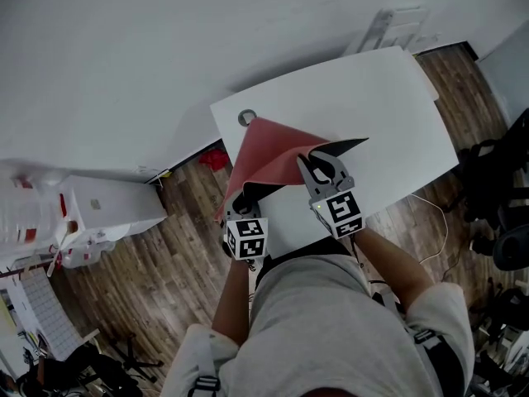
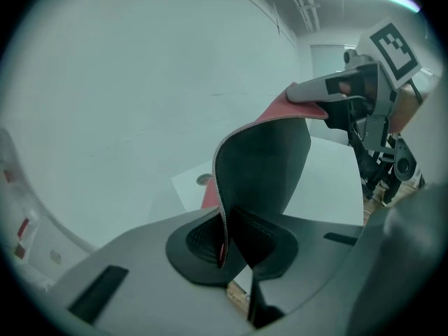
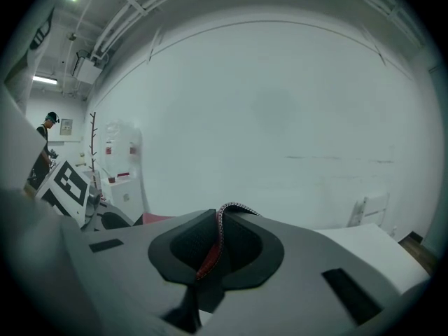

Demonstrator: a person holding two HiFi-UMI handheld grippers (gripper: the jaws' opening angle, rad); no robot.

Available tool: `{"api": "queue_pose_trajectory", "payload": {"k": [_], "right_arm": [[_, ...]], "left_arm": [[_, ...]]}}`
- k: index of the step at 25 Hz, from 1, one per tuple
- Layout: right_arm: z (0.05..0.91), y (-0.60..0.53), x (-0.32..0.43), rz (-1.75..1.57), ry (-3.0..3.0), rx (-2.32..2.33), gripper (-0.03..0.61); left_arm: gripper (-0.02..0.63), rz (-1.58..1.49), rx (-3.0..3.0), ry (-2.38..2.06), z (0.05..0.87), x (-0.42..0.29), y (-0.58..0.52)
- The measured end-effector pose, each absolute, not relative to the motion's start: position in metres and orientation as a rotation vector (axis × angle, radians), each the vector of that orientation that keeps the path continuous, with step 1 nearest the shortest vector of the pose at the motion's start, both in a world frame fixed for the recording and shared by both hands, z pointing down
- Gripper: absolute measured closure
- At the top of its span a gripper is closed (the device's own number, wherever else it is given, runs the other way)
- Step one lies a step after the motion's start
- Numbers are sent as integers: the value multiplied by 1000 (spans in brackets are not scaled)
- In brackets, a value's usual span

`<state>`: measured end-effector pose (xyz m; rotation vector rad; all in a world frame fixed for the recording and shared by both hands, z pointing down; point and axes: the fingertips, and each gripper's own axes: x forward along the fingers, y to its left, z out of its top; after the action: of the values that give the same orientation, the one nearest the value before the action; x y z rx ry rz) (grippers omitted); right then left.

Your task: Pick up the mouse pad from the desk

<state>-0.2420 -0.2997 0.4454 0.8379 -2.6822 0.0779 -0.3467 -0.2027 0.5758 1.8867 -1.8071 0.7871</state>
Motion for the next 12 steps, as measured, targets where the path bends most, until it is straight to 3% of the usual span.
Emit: {"api": "queue_pose_trajectory", "payload": {"k": [12], "right_arm": [[399, -308, -236, -70, -2710, 954, 520]], "left_arm": [[586, 646, 1905, -1936, 518, -355, -233]]}}
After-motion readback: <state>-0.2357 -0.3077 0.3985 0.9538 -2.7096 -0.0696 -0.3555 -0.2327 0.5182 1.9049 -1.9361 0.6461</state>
